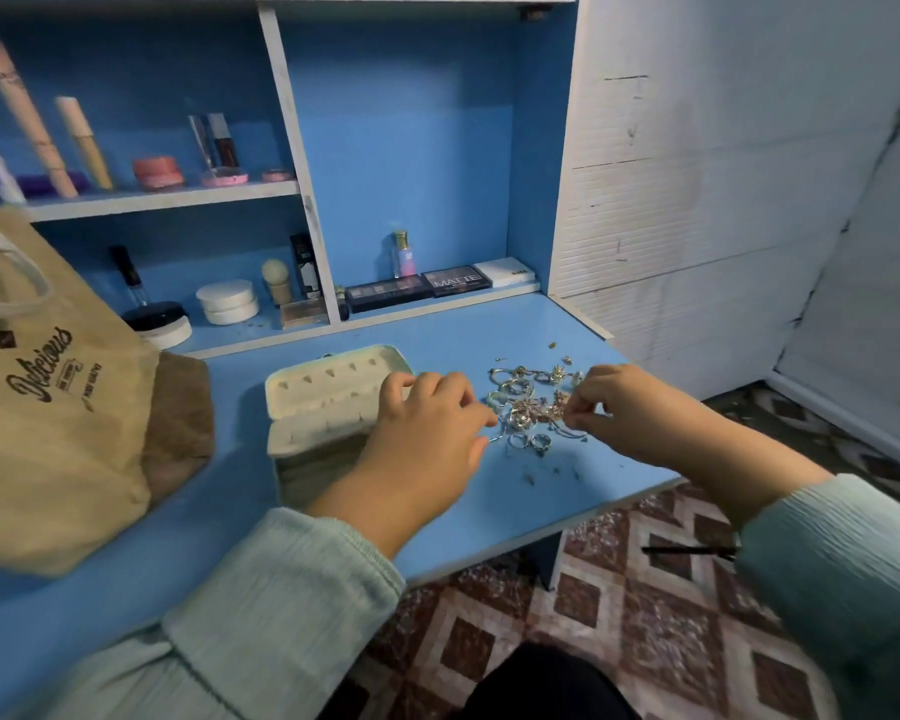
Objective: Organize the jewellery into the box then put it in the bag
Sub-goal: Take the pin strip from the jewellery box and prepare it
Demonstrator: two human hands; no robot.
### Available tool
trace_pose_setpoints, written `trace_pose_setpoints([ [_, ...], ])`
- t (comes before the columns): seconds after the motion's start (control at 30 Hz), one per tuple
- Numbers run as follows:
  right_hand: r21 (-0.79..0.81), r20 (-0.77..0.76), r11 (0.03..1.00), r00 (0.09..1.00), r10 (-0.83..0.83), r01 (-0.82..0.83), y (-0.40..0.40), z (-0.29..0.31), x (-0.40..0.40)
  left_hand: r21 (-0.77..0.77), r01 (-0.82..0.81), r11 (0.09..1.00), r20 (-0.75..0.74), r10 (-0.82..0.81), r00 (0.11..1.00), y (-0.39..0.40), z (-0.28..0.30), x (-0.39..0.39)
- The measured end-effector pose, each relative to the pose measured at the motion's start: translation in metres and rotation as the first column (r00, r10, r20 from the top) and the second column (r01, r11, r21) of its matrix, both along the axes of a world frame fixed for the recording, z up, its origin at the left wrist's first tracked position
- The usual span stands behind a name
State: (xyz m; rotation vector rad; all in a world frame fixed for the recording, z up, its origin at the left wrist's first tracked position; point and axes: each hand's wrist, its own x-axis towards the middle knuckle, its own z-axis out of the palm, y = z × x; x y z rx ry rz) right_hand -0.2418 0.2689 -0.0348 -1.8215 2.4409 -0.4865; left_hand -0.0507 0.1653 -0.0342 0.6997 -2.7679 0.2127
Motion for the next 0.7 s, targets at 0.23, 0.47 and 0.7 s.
trace_pose_setpoints([
  [0.23,0.035,-0.007,0.995,0.996,-0.093,0.093,0.035,-0.012,-0.022,0.16,0.084,0.983,0.023,-0.089,0.996,0.017,-0.029,-0.024],
  [0.47,0.013,0.064,0.944,0.941,-0.331,0.331,0.069,-0.031,-0.041,0.247,0.084,0.966,-0.008,-0.084,0.996,0.026,-0.048,-0.04],
  [0.7,0.007,0.108,0.945,0.939,-0.326,0.327,0.073,-0.041,-0.048,0.274,0.108,0.956,-0.041,-0.101,0.994,0.031,-0.046,-0.064],
])
